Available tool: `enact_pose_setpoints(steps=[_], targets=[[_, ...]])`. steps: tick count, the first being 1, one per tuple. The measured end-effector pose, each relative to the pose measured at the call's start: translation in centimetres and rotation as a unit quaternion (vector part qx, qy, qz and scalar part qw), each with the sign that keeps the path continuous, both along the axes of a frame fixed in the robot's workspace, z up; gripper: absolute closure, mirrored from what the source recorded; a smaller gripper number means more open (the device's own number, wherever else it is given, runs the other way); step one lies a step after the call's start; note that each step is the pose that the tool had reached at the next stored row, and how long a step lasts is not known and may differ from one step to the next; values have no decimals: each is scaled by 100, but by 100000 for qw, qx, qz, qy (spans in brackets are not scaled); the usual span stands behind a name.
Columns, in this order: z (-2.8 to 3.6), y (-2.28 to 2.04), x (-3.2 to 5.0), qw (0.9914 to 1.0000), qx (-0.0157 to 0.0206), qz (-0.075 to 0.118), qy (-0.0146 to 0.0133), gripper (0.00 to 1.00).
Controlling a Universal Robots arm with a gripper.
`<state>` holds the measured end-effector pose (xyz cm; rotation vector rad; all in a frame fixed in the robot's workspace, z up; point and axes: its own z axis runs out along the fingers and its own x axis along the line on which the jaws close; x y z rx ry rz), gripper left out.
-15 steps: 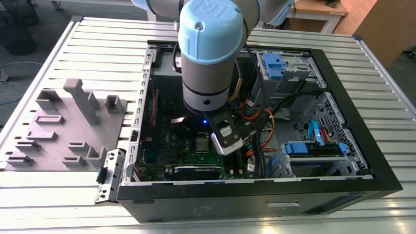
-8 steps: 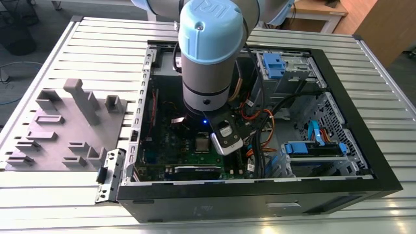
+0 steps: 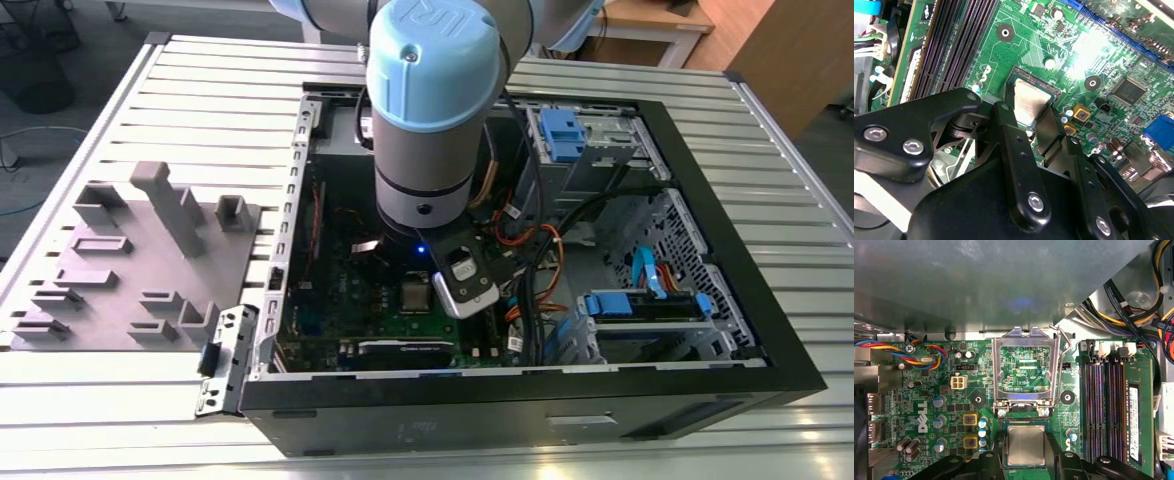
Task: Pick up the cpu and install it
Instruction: 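Place the cpu into insertion slot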
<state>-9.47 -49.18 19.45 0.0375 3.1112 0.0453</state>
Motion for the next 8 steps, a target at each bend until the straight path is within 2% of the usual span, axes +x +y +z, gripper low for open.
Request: enact_pose_setpoints(steps=[5,6,8], targets=[[0,0,0,100000,-2,0,0,55],[0,0,0,100000,-2,-2,-1,48],[0,0,0,100000,-6,0,0,48]])
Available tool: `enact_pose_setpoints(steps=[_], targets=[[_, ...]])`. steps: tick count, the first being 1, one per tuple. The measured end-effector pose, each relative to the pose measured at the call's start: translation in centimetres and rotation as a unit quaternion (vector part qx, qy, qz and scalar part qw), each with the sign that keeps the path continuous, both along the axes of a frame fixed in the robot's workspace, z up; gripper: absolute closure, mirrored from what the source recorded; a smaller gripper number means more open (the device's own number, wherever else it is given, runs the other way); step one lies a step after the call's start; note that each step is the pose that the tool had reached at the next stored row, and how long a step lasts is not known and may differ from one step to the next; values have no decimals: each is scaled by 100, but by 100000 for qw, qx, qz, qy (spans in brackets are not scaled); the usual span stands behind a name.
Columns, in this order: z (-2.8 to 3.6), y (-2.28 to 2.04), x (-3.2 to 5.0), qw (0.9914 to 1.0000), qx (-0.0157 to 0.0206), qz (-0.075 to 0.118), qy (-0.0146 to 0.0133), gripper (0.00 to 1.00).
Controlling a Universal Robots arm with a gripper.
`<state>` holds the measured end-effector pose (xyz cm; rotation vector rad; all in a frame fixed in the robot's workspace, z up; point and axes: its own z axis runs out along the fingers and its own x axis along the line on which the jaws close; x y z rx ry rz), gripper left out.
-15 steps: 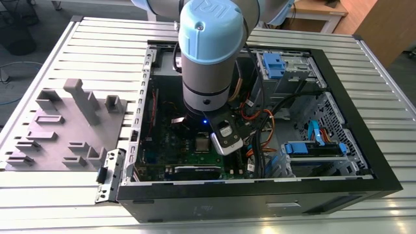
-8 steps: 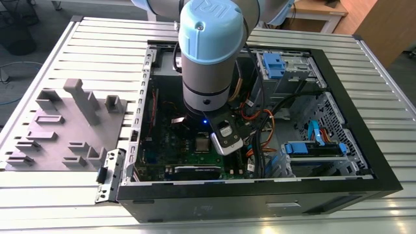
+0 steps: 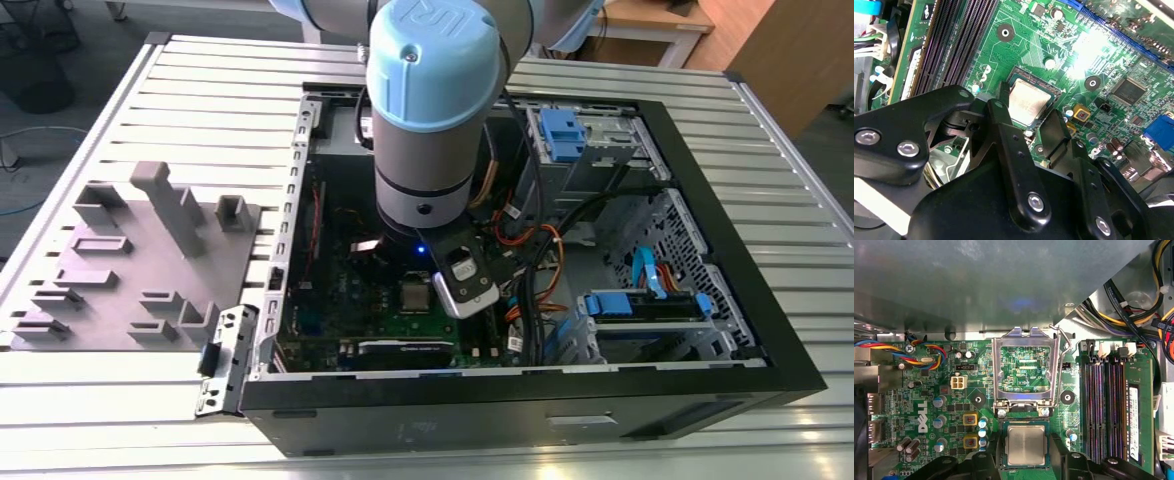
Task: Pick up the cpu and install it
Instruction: 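Place the cpu into insertion slot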
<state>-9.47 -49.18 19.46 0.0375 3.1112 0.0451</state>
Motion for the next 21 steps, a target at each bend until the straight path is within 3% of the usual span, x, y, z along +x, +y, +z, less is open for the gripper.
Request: enact_pose_setpoints(steps=[13,21], targets=[[14,0,0,100000,-5,-1,0,48],[20,0,0,100000,204,-1,-1,48]])
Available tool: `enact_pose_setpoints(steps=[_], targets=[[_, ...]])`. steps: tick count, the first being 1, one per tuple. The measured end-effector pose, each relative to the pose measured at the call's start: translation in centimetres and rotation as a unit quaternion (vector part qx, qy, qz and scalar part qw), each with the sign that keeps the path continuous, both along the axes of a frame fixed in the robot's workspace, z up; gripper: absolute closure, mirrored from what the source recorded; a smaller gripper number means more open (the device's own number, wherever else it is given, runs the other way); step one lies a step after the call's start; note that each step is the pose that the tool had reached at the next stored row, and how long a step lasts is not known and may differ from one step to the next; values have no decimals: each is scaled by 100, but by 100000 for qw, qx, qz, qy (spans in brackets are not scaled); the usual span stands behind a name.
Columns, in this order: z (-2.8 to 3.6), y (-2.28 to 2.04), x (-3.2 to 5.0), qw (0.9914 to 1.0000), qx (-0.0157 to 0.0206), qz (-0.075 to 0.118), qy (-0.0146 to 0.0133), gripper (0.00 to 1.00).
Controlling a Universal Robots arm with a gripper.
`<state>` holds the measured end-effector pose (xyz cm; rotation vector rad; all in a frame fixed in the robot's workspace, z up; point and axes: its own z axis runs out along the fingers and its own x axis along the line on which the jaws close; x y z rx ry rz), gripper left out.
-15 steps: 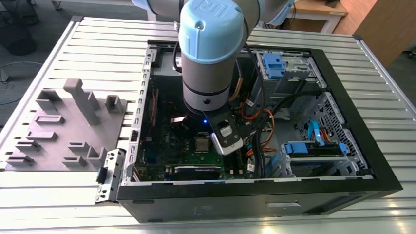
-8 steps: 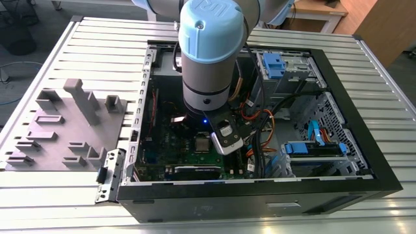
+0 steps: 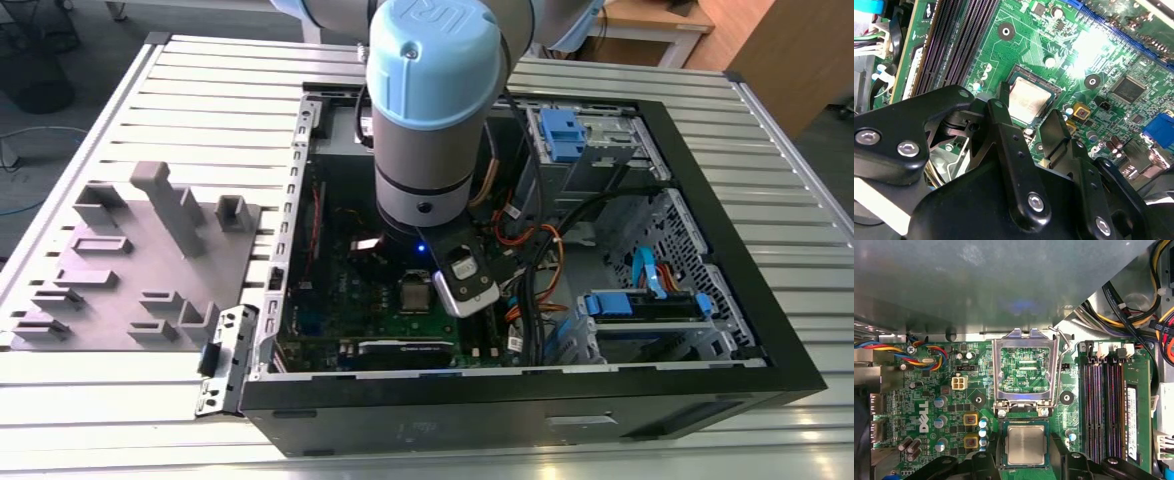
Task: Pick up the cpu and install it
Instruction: 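Place the cpu into insertion slot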
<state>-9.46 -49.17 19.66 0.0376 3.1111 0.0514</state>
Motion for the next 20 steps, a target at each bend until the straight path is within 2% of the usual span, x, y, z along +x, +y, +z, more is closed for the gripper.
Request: enact_pose_setpoints(steps=[10,16,20], targets=[[-6,-3,-8,100000,-11,-2,9,48],[-20,-3,35,100000,-3,3,4,48],[-51,-3,36,100000,-4,-5,5,48]])
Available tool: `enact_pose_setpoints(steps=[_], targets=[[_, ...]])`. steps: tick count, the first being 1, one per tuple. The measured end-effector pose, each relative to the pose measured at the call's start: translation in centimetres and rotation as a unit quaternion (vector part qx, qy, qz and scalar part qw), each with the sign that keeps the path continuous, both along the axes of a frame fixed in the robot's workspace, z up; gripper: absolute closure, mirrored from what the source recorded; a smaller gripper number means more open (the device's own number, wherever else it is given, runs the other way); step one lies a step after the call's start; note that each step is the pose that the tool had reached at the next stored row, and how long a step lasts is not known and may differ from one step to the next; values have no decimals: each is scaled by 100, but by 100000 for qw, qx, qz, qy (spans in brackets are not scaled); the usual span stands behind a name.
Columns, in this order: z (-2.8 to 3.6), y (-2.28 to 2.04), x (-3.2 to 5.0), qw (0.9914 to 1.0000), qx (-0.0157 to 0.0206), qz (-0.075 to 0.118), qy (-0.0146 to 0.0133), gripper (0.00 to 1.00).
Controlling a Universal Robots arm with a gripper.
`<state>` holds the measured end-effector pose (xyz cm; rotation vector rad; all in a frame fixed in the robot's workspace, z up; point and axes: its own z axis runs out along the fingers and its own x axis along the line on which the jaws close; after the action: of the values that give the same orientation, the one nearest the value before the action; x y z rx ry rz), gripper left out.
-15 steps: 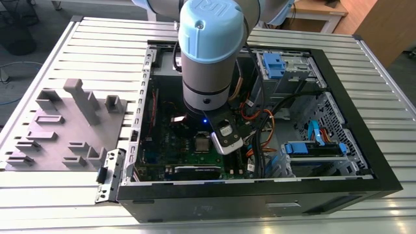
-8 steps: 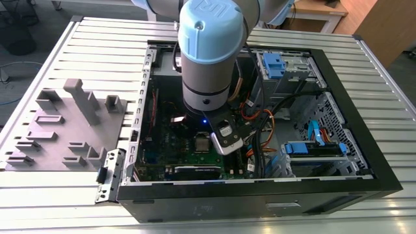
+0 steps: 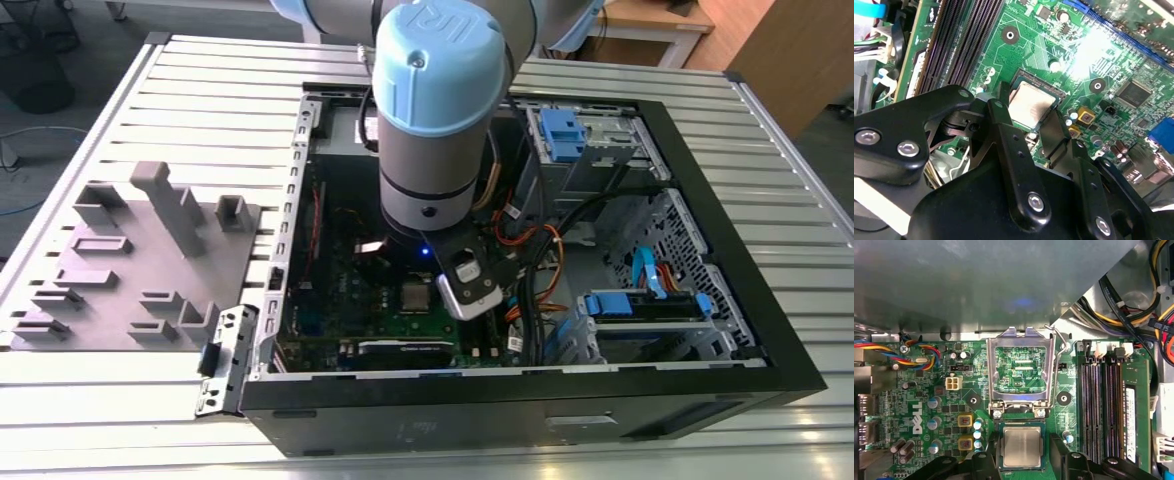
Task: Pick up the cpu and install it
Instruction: 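Place the cpu into insertion slot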
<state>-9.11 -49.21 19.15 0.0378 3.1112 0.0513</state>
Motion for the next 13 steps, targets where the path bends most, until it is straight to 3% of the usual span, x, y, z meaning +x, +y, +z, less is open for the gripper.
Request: enact_pose_setpoints(steps=[13], targets=[[-22,0,0,100000,-4,3,3,48]])
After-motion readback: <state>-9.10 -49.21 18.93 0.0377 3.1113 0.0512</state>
